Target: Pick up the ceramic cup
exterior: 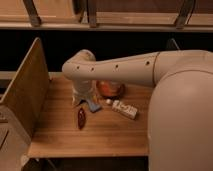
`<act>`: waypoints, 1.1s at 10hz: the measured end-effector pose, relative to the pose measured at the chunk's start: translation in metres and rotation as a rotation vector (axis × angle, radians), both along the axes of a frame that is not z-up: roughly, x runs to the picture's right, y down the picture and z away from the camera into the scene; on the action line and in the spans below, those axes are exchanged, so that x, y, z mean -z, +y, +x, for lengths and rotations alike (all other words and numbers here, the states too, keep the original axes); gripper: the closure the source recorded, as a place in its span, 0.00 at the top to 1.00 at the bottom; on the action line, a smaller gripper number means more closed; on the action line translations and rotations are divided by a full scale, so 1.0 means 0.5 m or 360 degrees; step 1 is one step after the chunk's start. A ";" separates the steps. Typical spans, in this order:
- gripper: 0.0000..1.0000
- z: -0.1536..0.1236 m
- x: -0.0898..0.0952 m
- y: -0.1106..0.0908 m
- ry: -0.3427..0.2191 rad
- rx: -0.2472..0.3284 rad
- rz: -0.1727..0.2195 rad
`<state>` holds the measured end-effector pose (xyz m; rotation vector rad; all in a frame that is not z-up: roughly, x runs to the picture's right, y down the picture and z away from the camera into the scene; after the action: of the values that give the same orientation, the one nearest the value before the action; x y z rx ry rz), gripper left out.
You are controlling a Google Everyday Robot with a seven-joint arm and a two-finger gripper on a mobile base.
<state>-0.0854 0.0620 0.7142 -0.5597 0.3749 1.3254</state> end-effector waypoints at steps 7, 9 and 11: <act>0.65 0.158 -0.016 -0.126 -0.0106 0.0087 0.0288; 0.65 0.191 -0.065 -0.187 -0.0135 0.0085 0.0409; 0.65 0.228 -0.120 -0.238 -0.0207 0.0110 0.0495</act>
<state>0.0285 -0.0568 0.7740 -0.3658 0.0769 1.2437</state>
